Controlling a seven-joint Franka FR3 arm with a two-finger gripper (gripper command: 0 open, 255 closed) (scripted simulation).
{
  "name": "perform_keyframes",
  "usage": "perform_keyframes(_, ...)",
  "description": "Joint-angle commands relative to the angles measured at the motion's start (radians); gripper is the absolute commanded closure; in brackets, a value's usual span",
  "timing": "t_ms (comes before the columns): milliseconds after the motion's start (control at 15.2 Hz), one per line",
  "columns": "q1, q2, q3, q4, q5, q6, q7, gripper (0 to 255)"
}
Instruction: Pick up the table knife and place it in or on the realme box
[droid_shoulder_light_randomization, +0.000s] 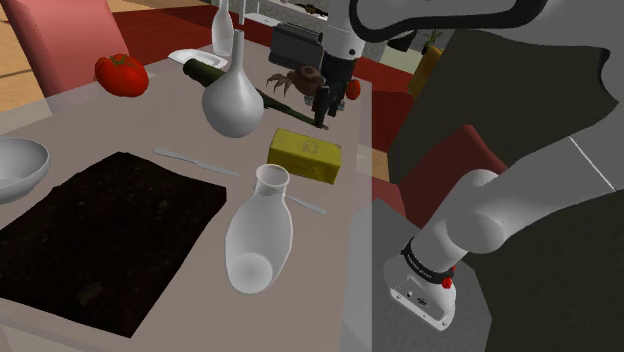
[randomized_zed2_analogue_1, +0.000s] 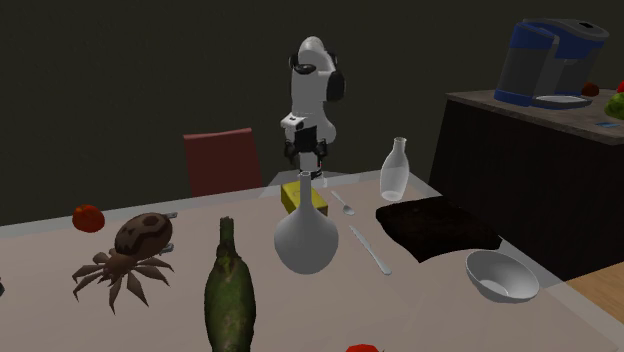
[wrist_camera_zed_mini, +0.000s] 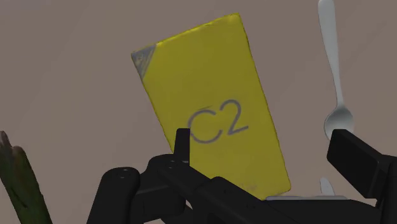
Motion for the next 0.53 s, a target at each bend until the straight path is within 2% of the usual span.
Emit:
perform_keyframes(0,0.015,0.057,0.018,0.025,0.006,0.040,0.004,0)
perform_keyframes(462,0.058,0.278,0.076,0.151,0.004,0.156,0.017,0)
